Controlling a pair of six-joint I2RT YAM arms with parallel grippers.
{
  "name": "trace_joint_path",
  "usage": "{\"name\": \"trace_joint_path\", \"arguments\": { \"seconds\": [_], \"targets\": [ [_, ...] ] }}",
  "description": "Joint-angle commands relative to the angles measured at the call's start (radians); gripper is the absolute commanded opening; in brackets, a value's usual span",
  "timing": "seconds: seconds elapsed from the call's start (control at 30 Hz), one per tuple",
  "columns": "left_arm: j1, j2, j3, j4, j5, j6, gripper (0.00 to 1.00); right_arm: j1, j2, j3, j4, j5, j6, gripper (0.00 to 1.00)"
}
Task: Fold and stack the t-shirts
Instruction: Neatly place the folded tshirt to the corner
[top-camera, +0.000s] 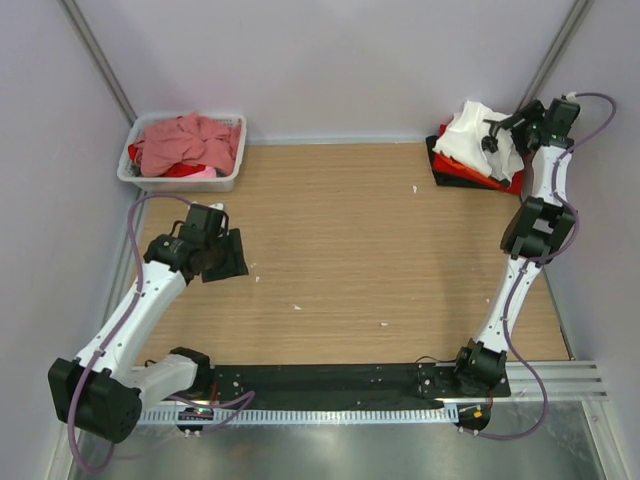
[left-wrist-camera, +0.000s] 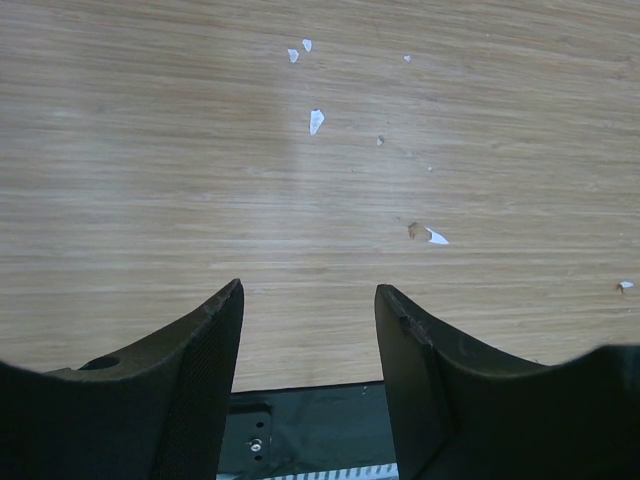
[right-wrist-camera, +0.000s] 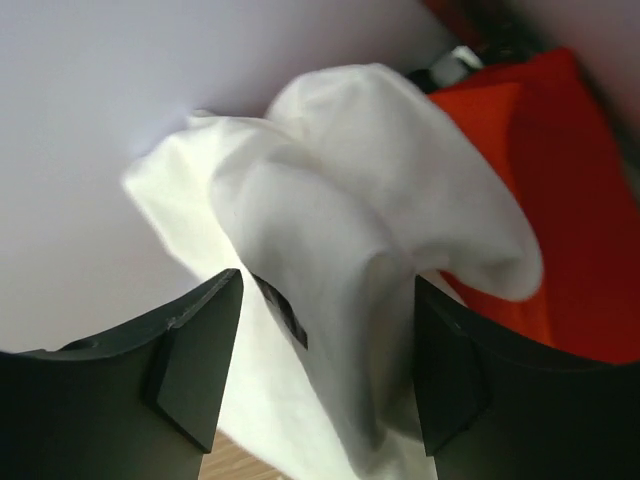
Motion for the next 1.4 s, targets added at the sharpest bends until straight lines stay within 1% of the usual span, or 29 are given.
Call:
{"name": "trace_joint_path", "arguments": {
  "seconds": [0.0, 0.03, 0.07, 0.1, 0.2, 0.27, 0.3, 0.33, 0.37, 0.4, 0.43, 0.47, 0.5, 0.53, 0.6, 0.63, 0.67, 0.7, 0.73, 0.77, 0.83, 0.87, 0.97, 1.07, 1.2, 1.3, 1.37],
  "targets": [
    [-0.013, -0.006, -0.002, 0.028, -0.020, 0.007, 0.56, -0.170, -0.175, -0.003, -0.091, 0.651, -0.057, 0.71],
    [-0.013, -0.006, -0.001, 0.031, -0.017, 0.007, 0.56, -0.169, -0.205, -0.018, -0.088, 0.741, -0.071, 0.72],
    [-0.013, -0.007, -0.001, 0.031, -0.017, 0.009, 0.56, -0.166, -0.236, -0.035, -0.085, 0.783, -0.103, 0.72],
    [-0.013, -0.008, -0.002, 0.031, -0.016, 0.009, 0.56, -0.155, -0.300, -0.063, -0.073, 0.823, -0.121, 0.73],
    [-0.013, -0.008, -0.001, 0.032, -0.013, 0.010, 0.57, -0.129, -0.417, -0.094, -0.064, 0.904, -0.172, 0.75],
    [-0.013, -0.011, -0.001, 0.032, -0.011, 0.011, 0.57, -0.104, -0.472, -0.113, -0.041, 0.935, -0.199, 0.77],
    [-0.013, -0.012, -0.001, 0.032, -0.009, 0.011, 0.56, -0.062, -0.494, -0.123, -0.018, 0.944, -0.232, 0.78],
    [-0.013, -0.015, -0.002, 0.032, -0.011, 0.011, 0.56, -0.037, -0.529, -0.126, -0.002, 0.954, -0.261, 0.82],
    [-0.013, -0.020, -0.001, 0.032, -0.009, 0.011, 0.56, -0.008, -0.534, -0.121, 0.008, 0.960, -0.287, 0.90],
    [-0.013, -0.020, -0.001, 0.034, -0.013, 0.011, 0.57, 0.018, -0.534, -0.097, 0.002, 0.971, -0.308, 0.91],
    [-0.013, -0.023, -0.001, 0.034, -0.014, 0.011, 0.57, 0.064, -0.532, -0.089, -0.001, 0.955, -0.334, 0.92],
    [-0.013, -0.026, -0.001, 0.032, -0.014, 0.011, 0.57, 0.077, -0.529, -0.092, -0.001, 0.919, -0.335, 0.91],
    [-0.013, -0.029, -0.002, 0.032, -0.016, 0.011, 0.57, 0.081, -0.529, -0.121, 0.004, 0.782, -0.309, 0.90],
    [-0.013, -0.031, -0.001, 0.032, -0.019, 0.011, 0.57, 0.078, -0.529, -0.150, 0.022, 0.701, -0.249, 0.87],
    [-0.013, -0.034, -0.002, 0.034, -0.019, 0.012, 0.57, 0.078, -0.512, -0.207, 0.067, 0.539, -0.200, 0.70],
    [-0.013, -0.034, -0.001, 0.032, -0.019, 0.012, 0.57, 0.078, -0.494, -0.241, 0.105, 0.418, -0.184, 0.61],
    [-0.013, -0.032, -0.001, 0.034, -0.019, 0.012, 0.57, 0.089, -0.473, -0.244, 0.116, 0.358, -0.157, 0.47],
    [-0.013, -0.029, -0.001, 0.034, -0.019, 0.012, 0.57, 0.095, -0.418, -0.226, 0.125, 0.299, -0.154, 0.41],
    [-0.013, -0.026, -0.001, 0.034, -0.019, 0.012, 0.57, 0.101, -0.388, -0.209, 0.121, 0.259, -0.149, 0.38],
    [-0.013, -0.024, -0.001, 0.032, -0.019, 0.012, 0.57, 0.114, -0.362, -0.192, 0.119, 0.247, -0.154, 0.31],
    [-0.013, -0.021, 0.001, 0.032, -0.022, 0.012, 0.57, 0.120, -0.287, -0.155, 0.120, 0.253, -0.158, 0.24],
    [-0.013, -0.020, 0.001, 0.031, -0.022, 0.012, 0.57, 0.121, -0.264, -0.144, 0.119, 0.288, -0.163, 0.20],
    [-0.013, -0.015, 0.001, 0.029, -0.029, 0.011, 0.57, 0.126, -0.213, -0.143, 0.145, 0.398, -0.210, 0.19],
    [-0.013, -0.014, 0.001, 0.029, -0.034, 0.011, 0.57, 0.121, -0.164, -0.144, 0.176, 0.475, -0.272, 0.18],
    [-0.013, -0.014, 0.002, 0.028, -0.039, 0.011, 0.57, 0.098, -0.109, -0.179, 0.275, 0.570, -0.316, 0.18],
    [-0.015, -0.011, 0.002, 0.026, -0.046, 0.009, 0.57, 0.060, -0.086, -0.224, 0.355, 0.576, -0.296, 0.18],
    [-0.013, -0.004, 0.002, 0.026, -0.051, 0.007, 0.57, 0.025, -0.084, -0.250, 0.383, 0.566, -0.246, 0.20]
  ]
}}
